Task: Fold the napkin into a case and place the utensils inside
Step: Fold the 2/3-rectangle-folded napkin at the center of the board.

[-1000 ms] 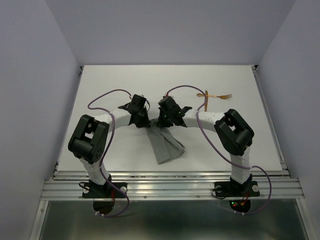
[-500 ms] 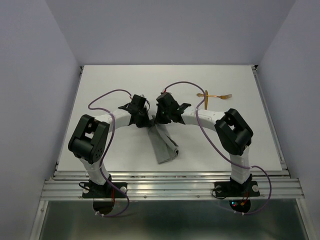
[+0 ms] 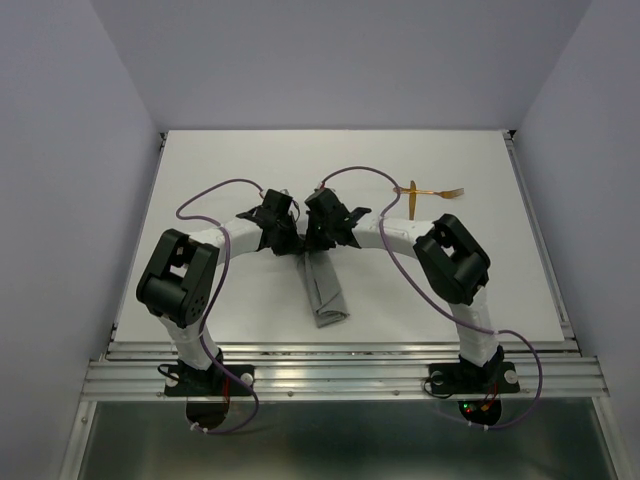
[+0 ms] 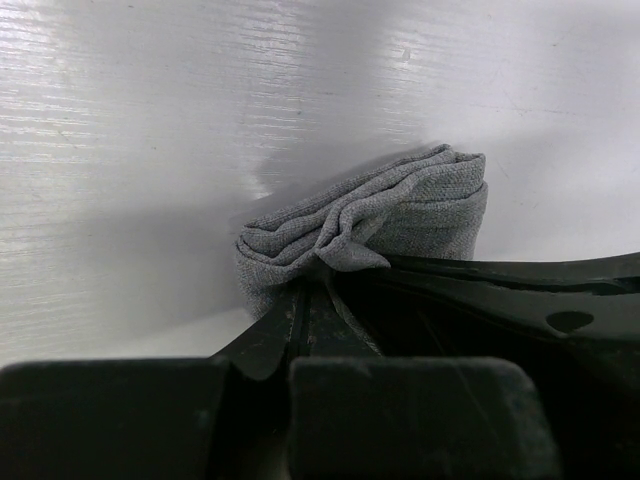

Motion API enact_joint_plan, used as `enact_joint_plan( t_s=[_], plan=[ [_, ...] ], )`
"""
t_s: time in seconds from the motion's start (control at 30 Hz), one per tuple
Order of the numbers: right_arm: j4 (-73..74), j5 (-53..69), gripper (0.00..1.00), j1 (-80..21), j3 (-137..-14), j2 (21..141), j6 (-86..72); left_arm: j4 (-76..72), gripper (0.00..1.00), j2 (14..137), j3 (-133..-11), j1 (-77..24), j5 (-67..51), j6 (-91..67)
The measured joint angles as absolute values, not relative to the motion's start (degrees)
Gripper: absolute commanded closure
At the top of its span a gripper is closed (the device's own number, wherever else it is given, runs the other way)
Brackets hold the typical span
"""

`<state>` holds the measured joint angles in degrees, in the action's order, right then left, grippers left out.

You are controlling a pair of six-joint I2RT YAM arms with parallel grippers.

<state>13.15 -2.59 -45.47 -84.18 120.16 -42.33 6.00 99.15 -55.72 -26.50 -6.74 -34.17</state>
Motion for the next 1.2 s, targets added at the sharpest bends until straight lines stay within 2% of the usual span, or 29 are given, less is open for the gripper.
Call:
enact_joint_plan(
  t_s=[0.4, 0.5, 0.53, 0.6, 0.67, 0.83, 0.93, 0.97, 1.1, 1.2],
  plan=[
    [10.15, -2.55, 0.99, -45.47, -82.52, 120.18, -43.79, 9.41, 1.0, 95.13, -55.07, -22.94, -9.98, -33.89],
    [8.86, -2.39, 0.99, -45.47, -82.02, 120.14, -43.81, 10.52, 0.79, 92.55, -55.07, -20.99, -10.87, -34.0],
    [8.58, -2.35, 0.99, -45.47, -81.97, 120.14, -43.79, 10.57, 0.57, 91.81, -55.07, -20.4, -11.22, -34.17],
    [8.49, -2.35, 0.99, -45.47, -81.97, 120.14, -43.77, 10.46, 0.36, 90.85, -55.07, -19.49, -11.88, -34.39],
    [8.47, -2.35, 0.99, -45.47, -81.97, 120.14, -43.75, 9.58, 0.24, 90.28, -54.65, -18.7, -12.93, -35.88],
    [8.45, -2.33, 0.99, -45.47, -81.95, 120.14, -43.68, 8.4, 0.24, 90.43, -53.56, -18.63, -15.64, -37.19],
    [8.4, -2.31, 0.99, -45.47, -81.91, 120.09, -43.44, 6.83, 0.28, 91.42, -53.04, -18.63, -16.86, -37.8],
    [8.38, -2.22, 0.99, -45.47, -81.91, 120.09, -43.31, 6.28, 0.33, 92.07, -52.95, -18.63, -17.32, -38.09],
    [8.32, -1.96, 0.99, -45.47, -81.91, 120.07, -42.85, 4.1, 0.4, 94.96, -52.75, -18.63, -18.5, -39.13],
    [8.08, -1.93, 0.99, -45.47, -81.58, 119.92, -42.46, 2.87, 0.4, 96.49, -52.1, -18.63, -18.87, -40.01]
  ],
)
